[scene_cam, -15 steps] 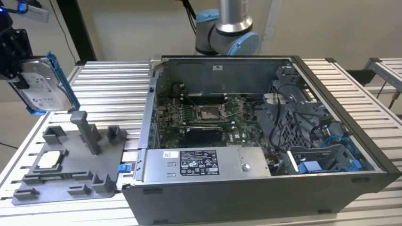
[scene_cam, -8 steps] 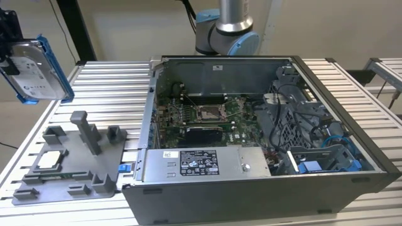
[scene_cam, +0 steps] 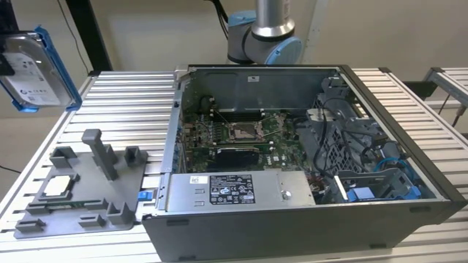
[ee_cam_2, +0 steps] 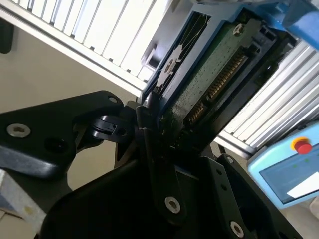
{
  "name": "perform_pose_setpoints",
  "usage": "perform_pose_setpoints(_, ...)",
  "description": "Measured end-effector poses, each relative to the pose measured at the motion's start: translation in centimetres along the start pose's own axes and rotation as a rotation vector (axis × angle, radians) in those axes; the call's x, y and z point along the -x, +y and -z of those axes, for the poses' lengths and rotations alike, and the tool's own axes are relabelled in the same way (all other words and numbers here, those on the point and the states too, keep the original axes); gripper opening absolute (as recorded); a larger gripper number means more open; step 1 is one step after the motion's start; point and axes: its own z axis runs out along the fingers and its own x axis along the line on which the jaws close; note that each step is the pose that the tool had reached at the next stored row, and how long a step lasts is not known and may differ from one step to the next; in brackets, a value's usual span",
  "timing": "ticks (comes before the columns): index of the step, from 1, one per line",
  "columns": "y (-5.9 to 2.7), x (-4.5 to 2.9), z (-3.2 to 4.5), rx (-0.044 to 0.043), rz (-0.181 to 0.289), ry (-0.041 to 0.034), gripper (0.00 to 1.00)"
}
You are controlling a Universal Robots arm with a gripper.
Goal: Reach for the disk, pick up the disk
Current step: 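Pick up the disk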
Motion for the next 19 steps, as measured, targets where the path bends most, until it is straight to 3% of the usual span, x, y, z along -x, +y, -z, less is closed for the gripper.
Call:
perform_pose_setpoints(7, 0.06, 0.08, 1.73, 0.0001, 0.000, 0.0000, 0.00)
perform_pose_setpoints(11, 0.13, 0.16, 3.23, 0.0001, 0.000, 0.0000, 0.00)
perform_pose_setpoints(17, 0.23, 0.30, 6.08, 0.0005, 0.000, 0.0001, 0.00)
perform_pose_setpoints(19, 0.24, 0.31, 6.29, 0.0003, 0.000, 0.0000, 0.00)
